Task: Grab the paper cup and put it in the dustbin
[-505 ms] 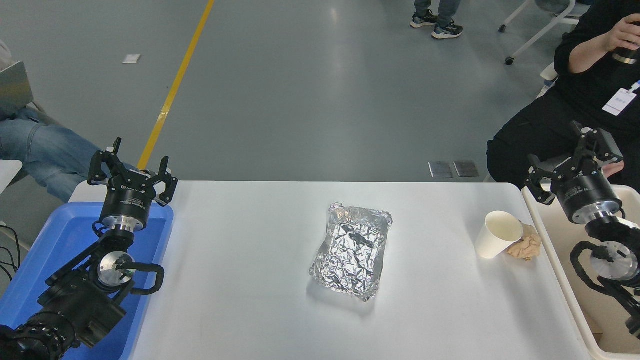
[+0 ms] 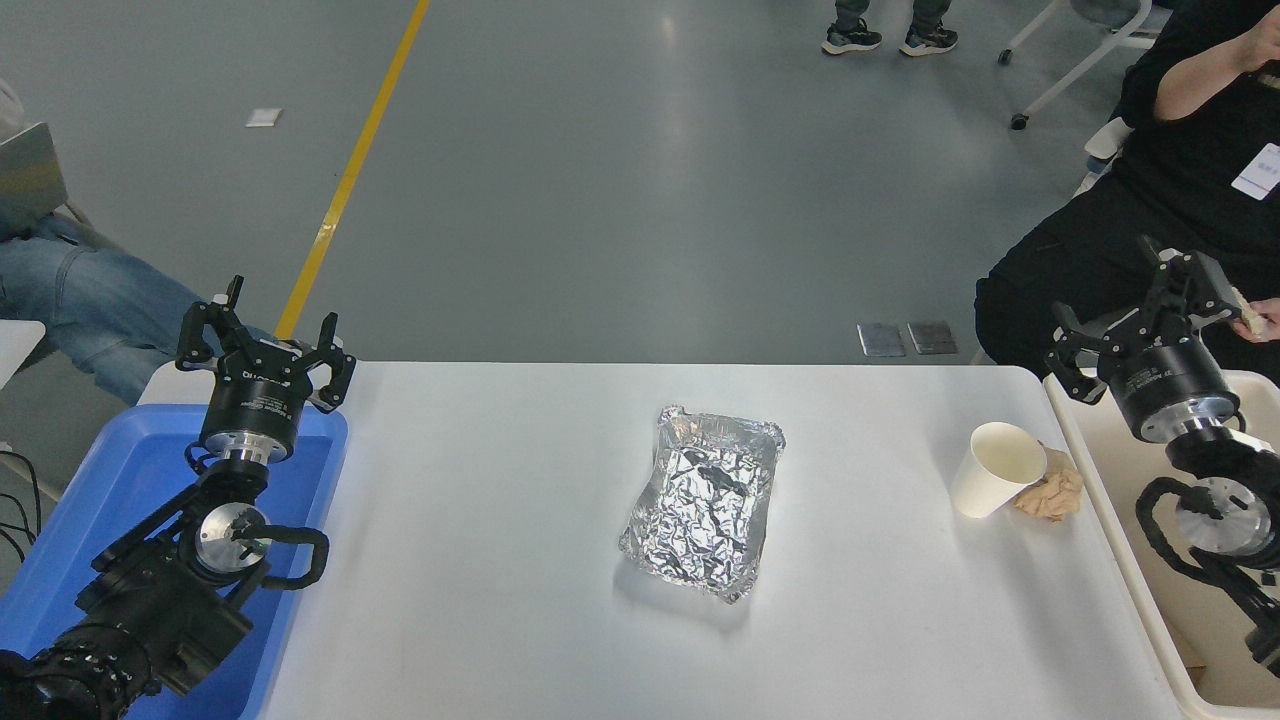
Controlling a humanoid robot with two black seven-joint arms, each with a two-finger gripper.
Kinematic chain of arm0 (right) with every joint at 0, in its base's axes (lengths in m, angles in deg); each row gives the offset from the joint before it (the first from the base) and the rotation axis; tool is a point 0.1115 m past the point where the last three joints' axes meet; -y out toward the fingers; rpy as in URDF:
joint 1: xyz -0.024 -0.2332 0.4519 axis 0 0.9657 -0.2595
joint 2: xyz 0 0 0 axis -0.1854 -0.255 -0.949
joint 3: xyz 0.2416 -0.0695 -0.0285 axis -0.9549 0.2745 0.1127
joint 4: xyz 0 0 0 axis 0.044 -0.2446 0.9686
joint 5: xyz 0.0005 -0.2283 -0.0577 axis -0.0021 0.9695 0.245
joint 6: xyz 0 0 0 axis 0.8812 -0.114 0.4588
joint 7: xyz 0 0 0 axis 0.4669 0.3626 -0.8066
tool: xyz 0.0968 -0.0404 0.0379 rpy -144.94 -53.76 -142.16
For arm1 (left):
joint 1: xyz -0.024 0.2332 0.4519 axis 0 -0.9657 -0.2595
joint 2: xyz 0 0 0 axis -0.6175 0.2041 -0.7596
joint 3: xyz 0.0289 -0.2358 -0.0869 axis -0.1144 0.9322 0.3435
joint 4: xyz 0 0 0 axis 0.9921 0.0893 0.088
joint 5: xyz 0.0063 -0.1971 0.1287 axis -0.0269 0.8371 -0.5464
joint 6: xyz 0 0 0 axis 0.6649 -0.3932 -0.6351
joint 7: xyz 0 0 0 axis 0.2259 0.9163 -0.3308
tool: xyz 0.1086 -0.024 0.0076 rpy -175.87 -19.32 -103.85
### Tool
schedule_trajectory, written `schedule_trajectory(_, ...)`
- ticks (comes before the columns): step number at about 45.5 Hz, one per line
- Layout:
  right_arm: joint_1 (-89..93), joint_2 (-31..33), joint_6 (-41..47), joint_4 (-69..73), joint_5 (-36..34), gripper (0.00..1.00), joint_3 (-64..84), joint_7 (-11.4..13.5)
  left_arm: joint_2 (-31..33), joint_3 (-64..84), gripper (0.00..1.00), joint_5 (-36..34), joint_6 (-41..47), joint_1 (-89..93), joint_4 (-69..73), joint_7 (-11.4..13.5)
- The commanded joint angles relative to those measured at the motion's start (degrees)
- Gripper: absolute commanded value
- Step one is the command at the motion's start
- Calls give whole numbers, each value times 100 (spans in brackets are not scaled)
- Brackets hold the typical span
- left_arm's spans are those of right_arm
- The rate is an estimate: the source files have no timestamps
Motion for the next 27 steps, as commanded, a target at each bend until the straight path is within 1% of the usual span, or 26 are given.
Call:
schedule_trajectory(1,-9,36,-7,9,1,100,51,34,-1,0,99,0,0,0,-1,-6)
schedule_trajectory(11,-79,291,28,9,1,100,165,43,-1,0,99,0,0,0,-1,2)
schedule_trajectory(20,-185,405,20,0,1,100,692,43,-1,0,99,0,0,0,-1,2)
schedule_trajectory(27,-395,651,2,-26,1,100,991,52,-1,0,99,0,0,0,-1,-6)
